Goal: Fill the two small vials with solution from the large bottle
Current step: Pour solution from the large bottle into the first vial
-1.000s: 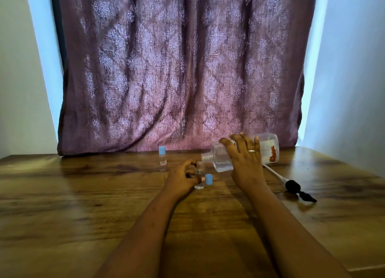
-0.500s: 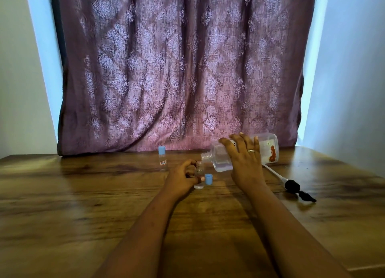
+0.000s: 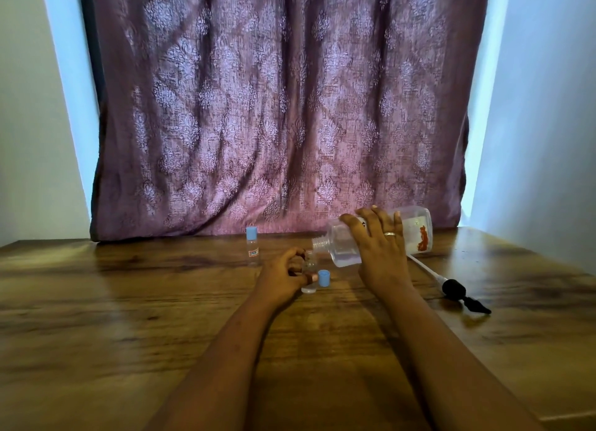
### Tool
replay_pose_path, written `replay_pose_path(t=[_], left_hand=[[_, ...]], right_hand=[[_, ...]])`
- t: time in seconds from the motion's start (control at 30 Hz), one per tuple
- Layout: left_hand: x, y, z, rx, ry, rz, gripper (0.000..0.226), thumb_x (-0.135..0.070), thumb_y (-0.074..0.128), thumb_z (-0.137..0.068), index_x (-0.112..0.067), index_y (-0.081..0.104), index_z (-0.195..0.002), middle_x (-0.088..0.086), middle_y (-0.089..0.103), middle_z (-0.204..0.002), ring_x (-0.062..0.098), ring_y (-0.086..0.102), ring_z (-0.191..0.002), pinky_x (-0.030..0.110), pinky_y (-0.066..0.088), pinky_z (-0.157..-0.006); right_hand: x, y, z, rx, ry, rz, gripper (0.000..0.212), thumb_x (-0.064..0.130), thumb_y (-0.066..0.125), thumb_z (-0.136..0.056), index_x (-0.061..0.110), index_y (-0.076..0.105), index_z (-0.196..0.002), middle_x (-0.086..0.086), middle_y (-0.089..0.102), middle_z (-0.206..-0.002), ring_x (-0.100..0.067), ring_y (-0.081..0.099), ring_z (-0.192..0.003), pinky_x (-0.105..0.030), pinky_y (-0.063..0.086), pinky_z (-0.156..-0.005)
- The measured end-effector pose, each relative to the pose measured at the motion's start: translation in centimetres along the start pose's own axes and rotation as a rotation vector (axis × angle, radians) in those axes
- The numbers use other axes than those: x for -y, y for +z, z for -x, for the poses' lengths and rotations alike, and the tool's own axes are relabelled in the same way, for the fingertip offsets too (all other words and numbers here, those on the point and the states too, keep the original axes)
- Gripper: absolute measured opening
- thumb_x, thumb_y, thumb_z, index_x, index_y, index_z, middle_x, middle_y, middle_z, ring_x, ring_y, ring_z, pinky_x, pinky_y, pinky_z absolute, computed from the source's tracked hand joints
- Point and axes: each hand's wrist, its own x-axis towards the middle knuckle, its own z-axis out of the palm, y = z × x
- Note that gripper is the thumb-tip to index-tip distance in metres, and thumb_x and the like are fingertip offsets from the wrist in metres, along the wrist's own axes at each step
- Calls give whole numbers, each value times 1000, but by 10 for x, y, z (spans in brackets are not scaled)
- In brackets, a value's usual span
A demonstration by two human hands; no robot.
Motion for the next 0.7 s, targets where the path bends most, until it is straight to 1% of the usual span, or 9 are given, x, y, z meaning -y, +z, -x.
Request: replay_pose_path(t=[0.1,0.17,0.3,0.5,0.7], left_hand=[[-1,0,0,3,8,-3,34,-12,78,-79,-38,62,-96,-7,73,-100,17,70,-93,45,58,-86],[-1,-1,1,4,13,2,34,-11,77,-80,-38,61,-94,-8,72,-99,16,70,-93,42,58,-84],[-1,-1,1,20,6,7,35,-12,77,-81,-38,61,-98,-5,72,-102,17,69,-93,39,57,-80],[1,0,0,14,4,1,34,-14,77,-80,-28,63,-107,-3,75,-99,19,70,-89,33,53,-74],[2,0,0,18,10,-3,32,-14,76,-81,-26,63,-108,-1,75,-97,18,69,-85,31,51,-70]], right_hand=[[0,0,0,-7,-3,1,89,-6,70,-54,26,40,-131,-12,46,-135,-36,29,-134,-48,2,-113],[0,0,0,-14,-5,3,89,-6,71,-52,26,41,-130,-12,47,-134,-36,30,-133,-48,3,-113],[0,1,0,-18,-9,15,91,-6,73,-50,26,41,-129,-12,48,-133,-37,33,-132,-50,6,-113],[0,3,-1,-24,-4,23,92,-6,74,-50,28,38,-128,-11,49,-132,-36,33,-131,-45,0,-112],[0,3,-1,-34,-6,25,94,-6,76,-48,28,38,-127,-11,51,-130,-37,36,-129,-46,4,-112]])
